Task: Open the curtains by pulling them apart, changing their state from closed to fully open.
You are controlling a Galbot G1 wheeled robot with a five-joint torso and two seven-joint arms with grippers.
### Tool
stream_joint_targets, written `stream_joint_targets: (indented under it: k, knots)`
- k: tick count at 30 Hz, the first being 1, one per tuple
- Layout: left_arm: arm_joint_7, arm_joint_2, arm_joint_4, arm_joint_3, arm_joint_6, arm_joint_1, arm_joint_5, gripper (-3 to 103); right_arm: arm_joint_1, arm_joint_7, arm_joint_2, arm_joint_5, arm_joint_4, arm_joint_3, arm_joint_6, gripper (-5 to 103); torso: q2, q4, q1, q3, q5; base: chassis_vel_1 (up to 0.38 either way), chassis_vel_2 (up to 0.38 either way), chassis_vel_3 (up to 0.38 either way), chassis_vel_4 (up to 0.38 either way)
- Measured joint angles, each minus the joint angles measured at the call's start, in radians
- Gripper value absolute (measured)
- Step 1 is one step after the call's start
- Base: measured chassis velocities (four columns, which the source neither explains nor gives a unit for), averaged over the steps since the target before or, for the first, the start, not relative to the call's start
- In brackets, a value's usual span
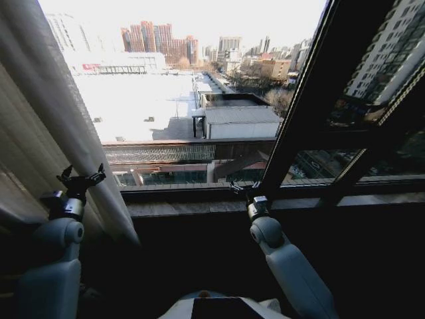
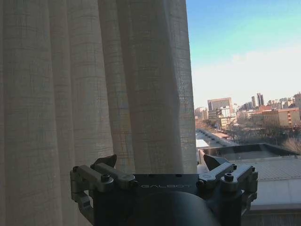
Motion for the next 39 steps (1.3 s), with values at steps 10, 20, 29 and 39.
stream_joint_targets:
  k: [10,20,29,39]
  knots:
    - [-0.014,-0.025,-0.059,-0.002,0.007,0.067,0.004,100,-0.005,-0.015,-0.054,0.065,0.032,0.065,-0.041,100,0.0,0.0,0.0,0.0,-0.0001,0.0,0.0,0.0,0.0]
    - [-0.028,-0.021,-0.069,0.006,0.007,0.099,0.0,100,-0.005,-0.024,-0.103,0.115,0.043,0.101,-0.051,100,0.0,0.0003,0.0,0.0,-0.0003,-0.028,-0.034,0.029,0.04]
    - [-0.045,-0.024,-0.094,0.026,0.038,0.075,0.014,100,0.009,-0.059,-0.144,0.166,0.029,0.151,-0.068,100,0.0,0.0,0.0,0.0,-0.0003,-0.183,-0.195,0.19,0.202]
    - [-0.048,-0.061,-0.125,0.012,0.06,0.068,0.031,100,0.041,-0.083,-0.193,0.217,0.014,0.169,-0.069,100,0.0,0.0002,0.0,0.0,-0.0001,-0.322,-0.324,0.306,0.321]
